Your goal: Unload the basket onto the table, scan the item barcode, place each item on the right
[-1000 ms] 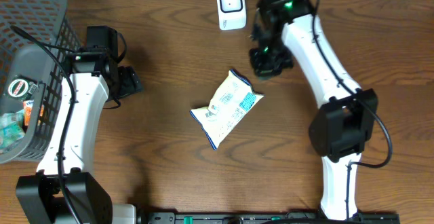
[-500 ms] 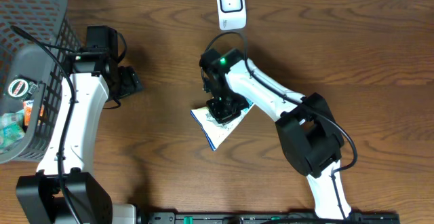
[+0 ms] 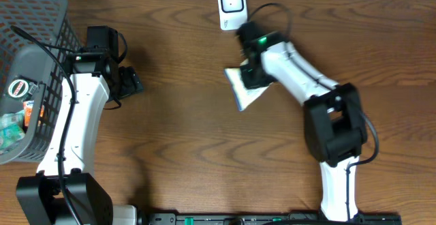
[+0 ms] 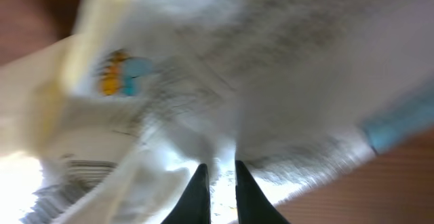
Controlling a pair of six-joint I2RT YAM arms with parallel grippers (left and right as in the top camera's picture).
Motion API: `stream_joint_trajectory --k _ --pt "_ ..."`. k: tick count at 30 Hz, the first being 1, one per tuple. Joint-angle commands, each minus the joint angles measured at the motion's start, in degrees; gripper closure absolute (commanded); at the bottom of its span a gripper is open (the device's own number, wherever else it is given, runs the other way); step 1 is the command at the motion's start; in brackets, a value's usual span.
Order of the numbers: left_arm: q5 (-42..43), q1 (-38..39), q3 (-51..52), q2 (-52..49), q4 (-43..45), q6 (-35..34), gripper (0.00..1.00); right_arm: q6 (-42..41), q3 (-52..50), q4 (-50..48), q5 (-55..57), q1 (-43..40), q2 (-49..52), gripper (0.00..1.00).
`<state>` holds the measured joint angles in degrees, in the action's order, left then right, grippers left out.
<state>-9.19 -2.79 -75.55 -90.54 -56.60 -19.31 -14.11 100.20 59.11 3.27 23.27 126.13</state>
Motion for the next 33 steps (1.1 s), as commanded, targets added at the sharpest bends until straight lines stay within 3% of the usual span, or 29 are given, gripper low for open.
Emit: stream_joint_trajectory --k 1,10,15,16,17,18,28,33 --pt "-0.5 0.0 -0.3 0.4 -0.1 -0.1 0.02 3.3 5.2 4.1 0.6 -2.3 0.6 0.92" --pt "-0.5 0.0 -0.3 0.4 -0.1 -0.1 0.03 4.1 20.4 23.4 -3.4 -0.8 0.6 0.84" --pt "-0.5 0.0 -0.3 0.4 -0.1 -0.1 0.02 -0.7 26.5 30.0 1.1 -1.3 -0.5 0.72" --pt "-0.5 0.0 -0.3 0.4 -0.1 -0.1 0.02 -0.9 27.3 30.5 1.6 -1.9 -1.0 0.59" --pt "-0.5 0.0 -0.3 0.4 -0.1 -0.1 0.02 -0.9 27.8 30.7 1.6 -2.9 -1.8 0.23" --pt "-0.5 0.0 -0.3 0.4 0.2 -0.1 0.02 -0.9 28.0 30.7 1.9 -4.0 -2.6 0.01" --pt "-0.3 0.0 -0.3 0.4 7.2 -0.5 0.03 -0.9 27.9 30.9 10.7 -17.9 -6.4 0.01" --pt "20.1 0.0 -0.3 0.4 4.4 -3.9 0.02 -0.9 27.9 30.9 9.7 -22.4 -6.4 0.01"
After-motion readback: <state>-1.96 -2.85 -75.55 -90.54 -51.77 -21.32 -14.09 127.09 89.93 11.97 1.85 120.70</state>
